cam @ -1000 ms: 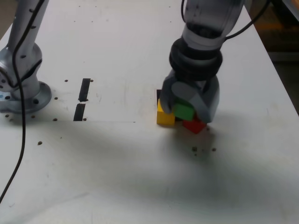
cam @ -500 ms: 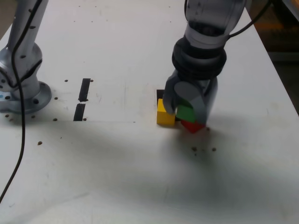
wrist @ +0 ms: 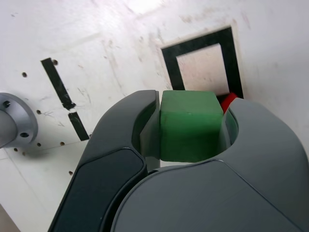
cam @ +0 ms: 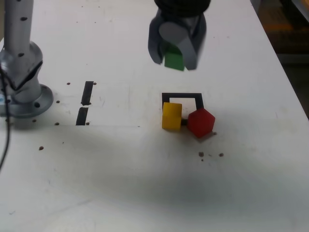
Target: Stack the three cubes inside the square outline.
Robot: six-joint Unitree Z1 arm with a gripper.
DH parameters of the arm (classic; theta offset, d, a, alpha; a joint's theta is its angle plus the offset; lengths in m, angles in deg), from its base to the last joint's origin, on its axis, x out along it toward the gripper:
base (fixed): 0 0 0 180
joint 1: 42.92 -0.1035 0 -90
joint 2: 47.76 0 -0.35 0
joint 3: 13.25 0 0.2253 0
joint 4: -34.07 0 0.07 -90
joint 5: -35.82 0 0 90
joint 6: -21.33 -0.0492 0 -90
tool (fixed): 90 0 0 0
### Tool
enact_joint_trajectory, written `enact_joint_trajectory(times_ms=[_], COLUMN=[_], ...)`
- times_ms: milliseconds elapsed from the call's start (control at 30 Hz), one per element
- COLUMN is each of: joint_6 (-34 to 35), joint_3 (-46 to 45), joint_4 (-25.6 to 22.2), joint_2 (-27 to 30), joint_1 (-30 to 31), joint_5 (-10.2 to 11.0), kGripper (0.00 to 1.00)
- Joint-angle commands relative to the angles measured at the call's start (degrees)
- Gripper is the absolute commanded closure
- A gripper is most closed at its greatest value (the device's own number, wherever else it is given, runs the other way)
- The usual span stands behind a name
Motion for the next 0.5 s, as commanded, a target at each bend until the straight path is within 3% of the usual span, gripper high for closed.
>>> enact_joint_trajectory(times_ms=[0,267,467], joint_6=[0.0,-0.6,-1.6], joint_3=[-1.1,-6.9,-12.2], joint_4=[-0.1,3.4,10.1], joint_2=[1.2,2.6,2.7], joint_1=[-1.7,-9.0,-15.0], joint_5=[-0.1,-1.1,-2.9], kGripper=[0.95,0.93,0.92])
